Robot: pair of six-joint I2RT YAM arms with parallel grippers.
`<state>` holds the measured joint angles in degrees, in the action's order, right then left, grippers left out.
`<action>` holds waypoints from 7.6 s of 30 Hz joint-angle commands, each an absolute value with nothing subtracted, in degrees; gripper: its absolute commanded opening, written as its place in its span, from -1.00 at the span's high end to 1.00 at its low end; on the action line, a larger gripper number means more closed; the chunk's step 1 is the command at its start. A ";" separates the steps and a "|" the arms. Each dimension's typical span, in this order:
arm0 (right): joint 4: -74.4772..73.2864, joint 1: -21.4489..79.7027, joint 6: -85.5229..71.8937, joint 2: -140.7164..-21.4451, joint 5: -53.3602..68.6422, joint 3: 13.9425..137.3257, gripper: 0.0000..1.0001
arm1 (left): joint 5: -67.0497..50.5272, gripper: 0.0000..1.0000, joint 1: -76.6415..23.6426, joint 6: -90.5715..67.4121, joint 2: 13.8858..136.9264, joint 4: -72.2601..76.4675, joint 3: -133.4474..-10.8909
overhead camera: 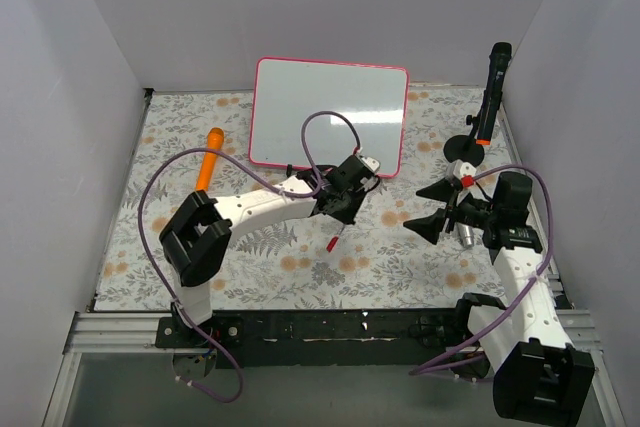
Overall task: Write a sentence on the whiteboard
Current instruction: Pick up the whiteboard marker from the center of the board, then pass from the left arm to the right, then pass from the right arm to the left, then open the whiteboard marker from the pen cap, then put down the pen cap at the center of the board, then pick up the whiteboard from the whiteboard stand.
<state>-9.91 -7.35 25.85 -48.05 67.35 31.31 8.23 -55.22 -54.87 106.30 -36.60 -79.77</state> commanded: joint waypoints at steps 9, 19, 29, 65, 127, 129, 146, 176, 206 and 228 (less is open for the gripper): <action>11.58 1.76 2.56 -51.85 63.99 25.14 -0.96 | 0.18 1.00 -52.30 -79.27 90.27 7.25 -67.86; 20.39 2.11 -10.63 -53.69 61.70 22.24 -0.91 | -2.11 1.00 -52.65 -85.87 93.07 14.94 -64.95; 21.80 4.13 -13.01 -55.99 59.24 21.62 -0.62 | -1.14 1.00 -53.35 -87.89 94.39 17.58 -64.07; -29.18 11.42 55.72 -50.45 61.00 33.40 0.97 | -49.41 -0.96 -35.58 -71.54 71.97 -10.37 -58.97; -27.68 12.04 52.73 -52.73 59.85 33.22 0.97 | -22.94 0.41 -55.99 -65.83 87.89 -17.31 -70.75; -27.77 12.04 52.82 -52.82 59.85 33.22 0.97 | -23.64 0.40 -56.07 -65.57 88.50 -17.84 -71.10; -28.39 12.04 53.52 -53.00 60.29 33.31 0.97 | -25.75 0.55 -56.07 -63.98 91.85 -19.60 -74.44; -37.52 7.82 66.00 -48.51 47.75 33.57 0.97 | -34.54 1.00 -33.06 -56.26 60.21 -18.45 -55.46; -26.54 9.49 32.70 -81.29 16.97 51.24 0.21 | -8.53 1.00 -29.53 -51.68 34.72 -4.57 -33.14; -23.48 2.64 19.88 -94.65 38.82 71.70 -0.22 | -2.64 1.00 -29.27 -50.54 31.20 -2.90 -31.38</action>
<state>-28.08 5.56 27.79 -91.24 30.09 64.90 -5.43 -29.74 -51.92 33.15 -4.69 -32.29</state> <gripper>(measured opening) 0.569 0.121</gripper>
